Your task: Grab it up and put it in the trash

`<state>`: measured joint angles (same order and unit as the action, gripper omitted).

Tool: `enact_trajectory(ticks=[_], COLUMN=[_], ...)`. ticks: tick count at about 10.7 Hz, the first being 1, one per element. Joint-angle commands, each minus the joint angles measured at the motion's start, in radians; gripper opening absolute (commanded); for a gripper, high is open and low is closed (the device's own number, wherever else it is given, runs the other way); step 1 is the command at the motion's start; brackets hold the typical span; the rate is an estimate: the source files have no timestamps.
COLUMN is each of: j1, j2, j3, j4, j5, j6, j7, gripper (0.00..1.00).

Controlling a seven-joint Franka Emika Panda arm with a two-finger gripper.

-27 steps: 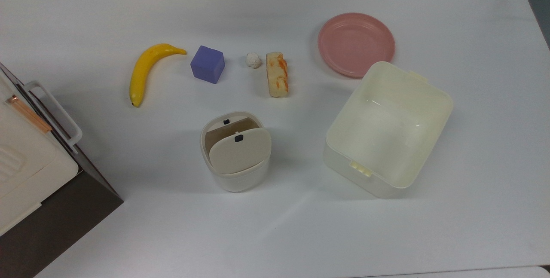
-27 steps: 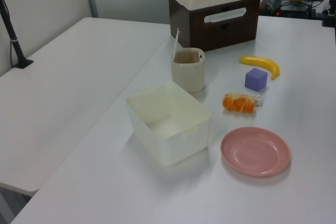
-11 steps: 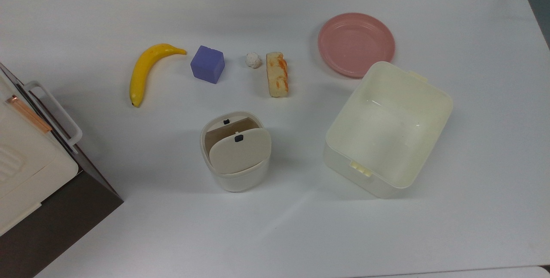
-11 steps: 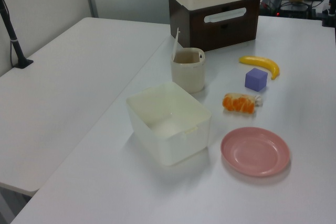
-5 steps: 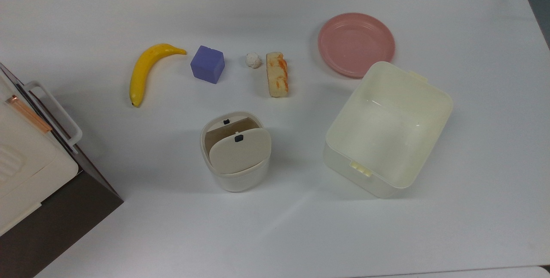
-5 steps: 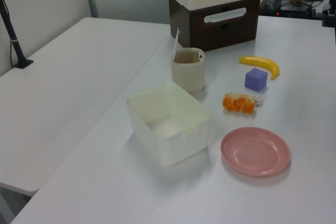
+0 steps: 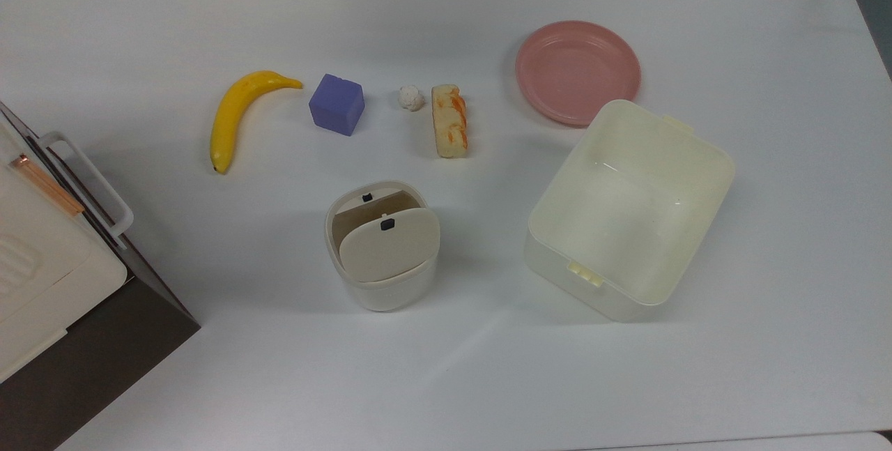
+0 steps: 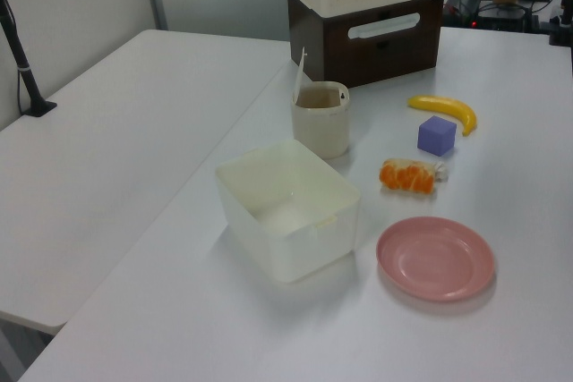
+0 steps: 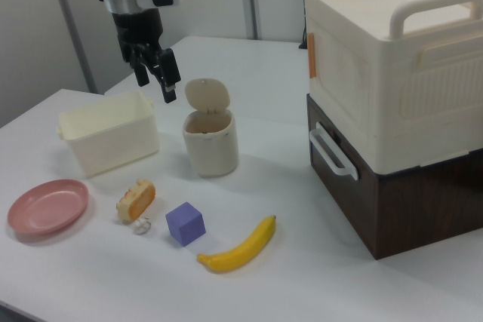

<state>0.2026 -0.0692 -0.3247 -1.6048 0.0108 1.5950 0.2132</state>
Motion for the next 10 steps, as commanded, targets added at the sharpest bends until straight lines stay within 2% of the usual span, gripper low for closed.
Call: enact_trajectory(ticks=[1, 3, 10], j1=[0.018, 0.017, 0.029], j2=[-0.003, -0.004, -0.009], j3=[-0.008, -0.008, -0.005], j4=[0.005, 0.005, 0.003], j5=[0.018, 0.011, 0.014], j6=[0.002, -0.003, -0.012], j7=[0.018, -0.021, -0.017], gripper=[1.0, 1.0, 1.0])
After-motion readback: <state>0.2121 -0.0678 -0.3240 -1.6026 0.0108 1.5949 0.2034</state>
